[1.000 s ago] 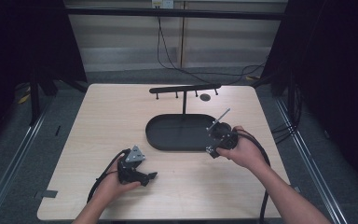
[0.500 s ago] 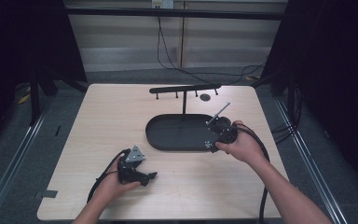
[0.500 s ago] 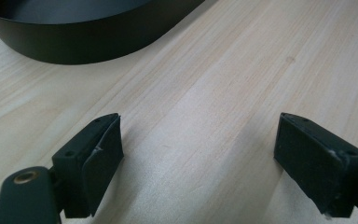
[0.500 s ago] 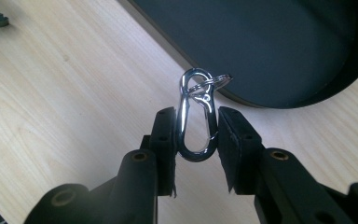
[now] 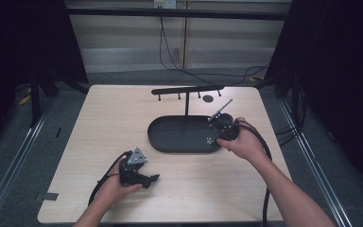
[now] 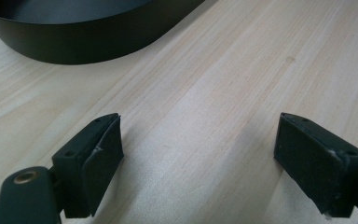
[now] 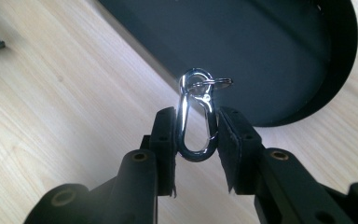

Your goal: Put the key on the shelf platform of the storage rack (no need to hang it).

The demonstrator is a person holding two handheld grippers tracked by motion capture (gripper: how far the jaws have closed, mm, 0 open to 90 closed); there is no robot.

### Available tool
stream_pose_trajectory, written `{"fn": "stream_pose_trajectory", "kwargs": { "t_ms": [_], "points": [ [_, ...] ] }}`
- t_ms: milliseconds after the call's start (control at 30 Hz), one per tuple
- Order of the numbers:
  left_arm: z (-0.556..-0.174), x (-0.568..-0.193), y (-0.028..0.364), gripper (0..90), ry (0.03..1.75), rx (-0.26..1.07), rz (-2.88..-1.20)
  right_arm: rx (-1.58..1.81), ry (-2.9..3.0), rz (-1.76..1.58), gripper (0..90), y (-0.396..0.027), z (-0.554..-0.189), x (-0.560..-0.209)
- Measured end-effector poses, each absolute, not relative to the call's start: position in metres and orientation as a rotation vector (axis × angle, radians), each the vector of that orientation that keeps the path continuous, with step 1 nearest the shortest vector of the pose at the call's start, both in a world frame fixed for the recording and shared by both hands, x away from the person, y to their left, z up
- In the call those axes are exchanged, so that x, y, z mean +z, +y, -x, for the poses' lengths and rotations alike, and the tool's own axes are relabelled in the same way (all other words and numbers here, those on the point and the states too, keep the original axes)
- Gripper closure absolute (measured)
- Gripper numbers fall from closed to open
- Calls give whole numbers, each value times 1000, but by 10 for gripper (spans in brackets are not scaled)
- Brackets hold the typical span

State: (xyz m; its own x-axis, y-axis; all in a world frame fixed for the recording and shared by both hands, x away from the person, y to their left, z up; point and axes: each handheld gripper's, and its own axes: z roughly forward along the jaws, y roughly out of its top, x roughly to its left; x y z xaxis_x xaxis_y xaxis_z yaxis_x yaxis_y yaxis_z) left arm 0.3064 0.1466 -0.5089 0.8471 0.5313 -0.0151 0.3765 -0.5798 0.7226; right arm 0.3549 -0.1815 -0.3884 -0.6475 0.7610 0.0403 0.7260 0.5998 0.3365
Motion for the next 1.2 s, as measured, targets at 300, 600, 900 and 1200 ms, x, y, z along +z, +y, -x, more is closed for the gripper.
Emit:
{"fn": "stream_pose_trajectory", "kwargs": {
  "t_ms": [300,600,900,1200],
  "points": [
    [-306,-509,146,149,666,263,-2245,522,2692,-1289,686,-183,-362,-390],
    [-306,-509,146,149,668,254,-2244,518,2680,-1304,686,-182,-368,-389],
    [-306,-509,146,149,668,253,-2244,504,2662,-1290,686,-178,-373,-391],
    [-306,-509,146,149,668,258,-2244,542,2639,-1317,686,-179,-380,-394]
  ]
}}
